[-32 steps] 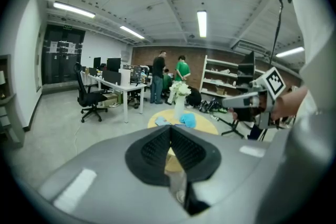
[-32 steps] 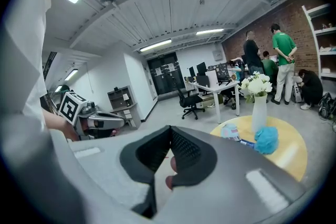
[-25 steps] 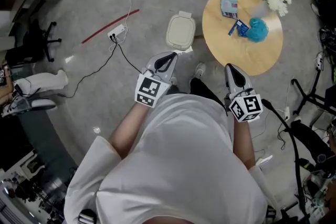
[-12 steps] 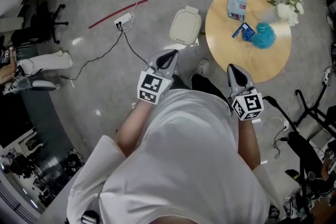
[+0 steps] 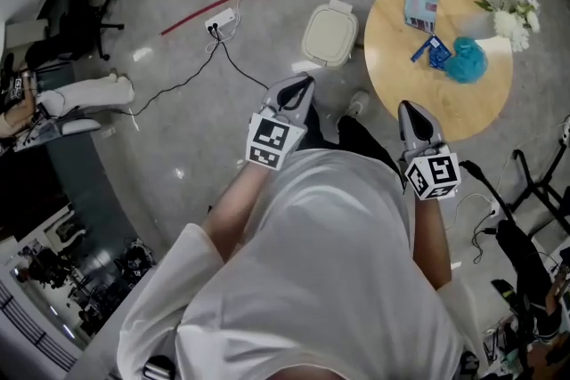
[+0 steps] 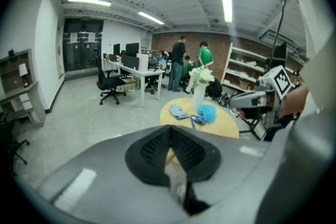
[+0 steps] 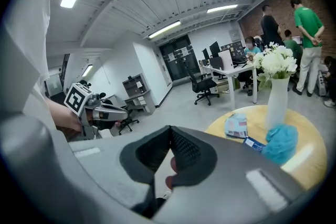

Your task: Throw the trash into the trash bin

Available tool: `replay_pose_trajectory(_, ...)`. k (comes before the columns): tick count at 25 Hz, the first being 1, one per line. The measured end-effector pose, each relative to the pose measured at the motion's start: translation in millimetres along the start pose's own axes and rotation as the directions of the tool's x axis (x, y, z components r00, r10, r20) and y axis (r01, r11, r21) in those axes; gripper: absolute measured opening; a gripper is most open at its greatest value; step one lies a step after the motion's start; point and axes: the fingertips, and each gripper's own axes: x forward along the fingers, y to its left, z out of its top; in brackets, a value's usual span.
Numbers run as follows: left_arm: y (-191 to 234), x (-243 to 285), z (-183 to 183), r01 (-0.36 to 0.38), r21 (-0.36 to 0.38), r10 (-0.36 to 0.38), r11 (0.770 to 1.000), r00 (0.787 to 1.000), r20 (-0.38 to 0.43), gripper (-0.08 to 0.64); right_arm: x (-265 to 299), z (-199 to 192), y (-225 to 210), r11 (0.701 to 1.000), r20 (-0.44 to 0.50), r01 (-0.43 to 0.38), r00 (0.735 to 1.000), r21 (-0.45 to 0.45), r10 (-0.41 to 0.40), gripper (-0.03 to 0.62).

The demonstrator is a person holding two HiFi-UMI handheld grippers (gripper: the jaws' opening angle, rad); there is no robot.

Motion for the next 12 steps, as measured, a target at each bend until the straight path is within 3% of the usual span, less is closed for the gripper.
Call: replay_pose_trajectory(12, 52, 26, -30, 0.058, 0.025, -0.055, 0.998, 0.995, -0.088, 0.005, 37, -13, 17, 0.997, -0.054, 0.055, 0.997, 0.044, -0.053, 0.0)
